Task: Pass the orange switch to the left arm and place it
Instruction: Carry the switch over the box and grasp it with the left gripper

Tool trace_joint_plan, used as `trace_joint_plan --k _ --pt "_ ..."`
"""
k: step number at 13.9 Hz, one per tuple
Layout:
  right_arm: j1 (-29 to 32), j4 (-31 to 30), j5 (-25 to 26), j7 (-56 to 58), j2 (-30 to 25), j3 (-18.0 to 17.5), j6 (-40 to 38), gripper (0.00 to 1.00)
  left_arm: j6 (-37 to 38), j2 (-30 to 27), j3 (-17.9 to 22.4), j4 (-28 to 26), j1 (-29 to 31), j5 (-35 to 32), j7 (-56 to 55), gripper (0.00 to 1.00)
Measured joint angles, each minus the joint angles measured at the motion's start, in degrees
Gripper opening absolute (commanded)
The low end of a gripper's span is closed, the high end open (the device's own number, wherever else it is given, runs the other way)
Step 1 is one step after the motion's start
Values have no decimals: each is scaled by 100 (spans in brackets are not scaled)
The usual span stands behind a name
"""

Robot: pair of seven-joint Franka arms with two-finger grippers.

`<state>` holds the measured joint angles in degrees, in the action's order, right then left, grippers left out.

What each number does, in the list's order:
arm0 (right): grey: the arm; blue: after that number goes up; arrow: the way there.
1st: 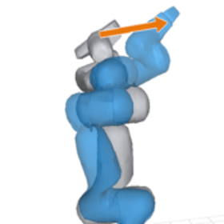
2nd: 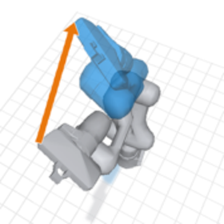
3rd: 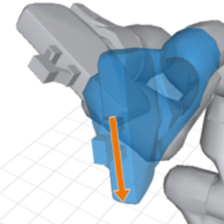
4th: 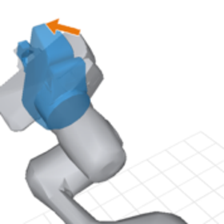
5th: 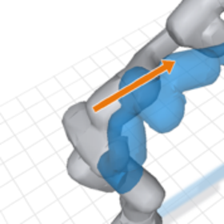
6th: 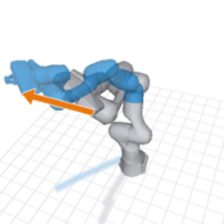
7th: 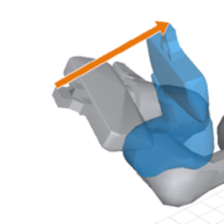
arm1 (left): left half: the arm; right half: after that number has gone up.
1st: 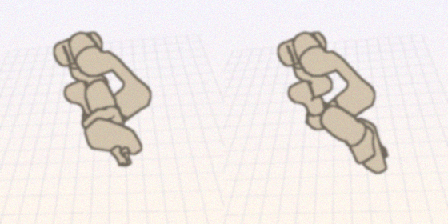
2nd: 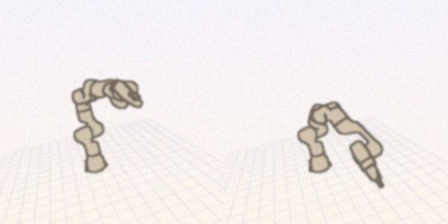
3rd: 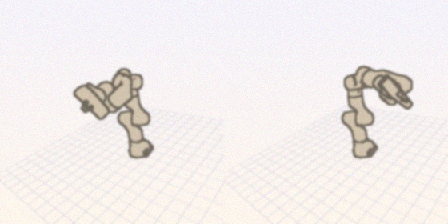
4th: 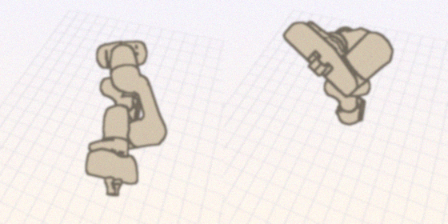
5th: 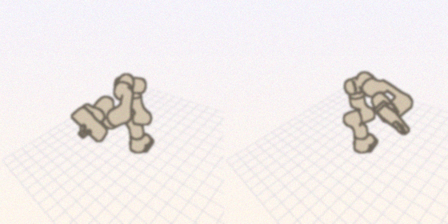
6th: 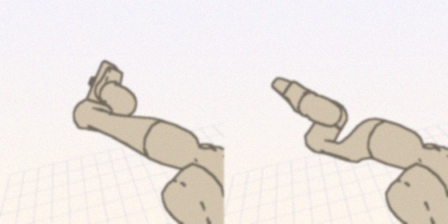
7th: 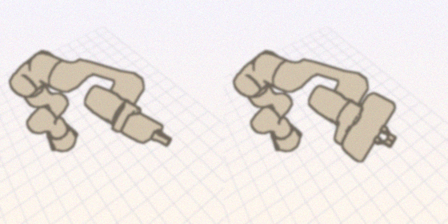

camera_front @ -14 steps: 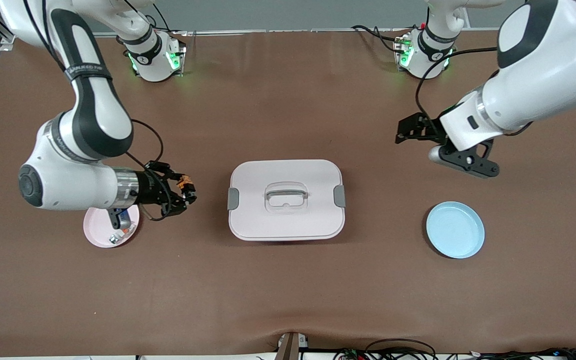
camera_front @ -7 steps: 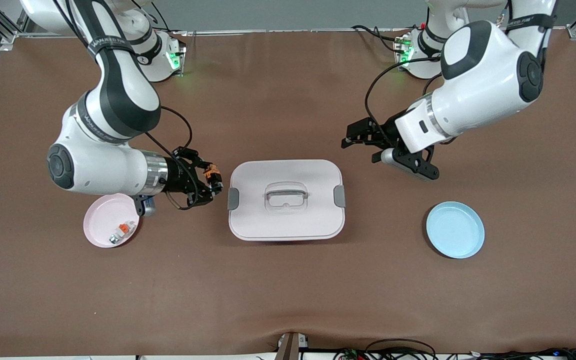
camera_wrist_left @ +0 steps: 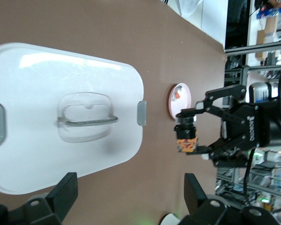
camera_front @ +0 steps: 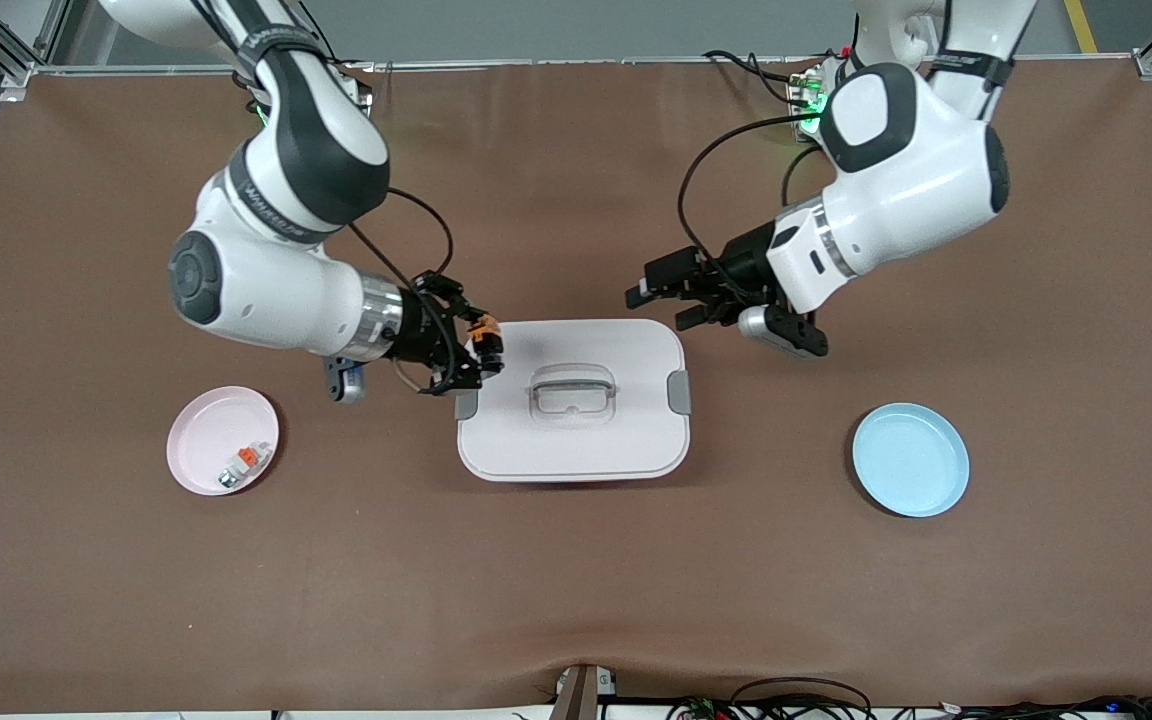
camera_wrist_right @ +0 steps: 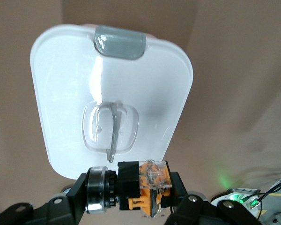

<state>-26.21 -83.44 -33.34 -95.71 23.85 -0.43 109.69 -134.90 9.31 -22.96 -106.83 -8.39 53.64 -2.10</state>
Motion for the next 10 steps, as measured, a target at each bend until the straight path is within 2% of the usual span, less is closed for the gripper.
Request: trace_joint_plan --k 5,10 --pt "-374 57 3 -811 1 9 370 0 -236 209 -1 -40 -106 843 4 100" --pt "-800 163 47 -1612 115 17 807 0 -715 534 -3 -19 -365 1216 15 100"
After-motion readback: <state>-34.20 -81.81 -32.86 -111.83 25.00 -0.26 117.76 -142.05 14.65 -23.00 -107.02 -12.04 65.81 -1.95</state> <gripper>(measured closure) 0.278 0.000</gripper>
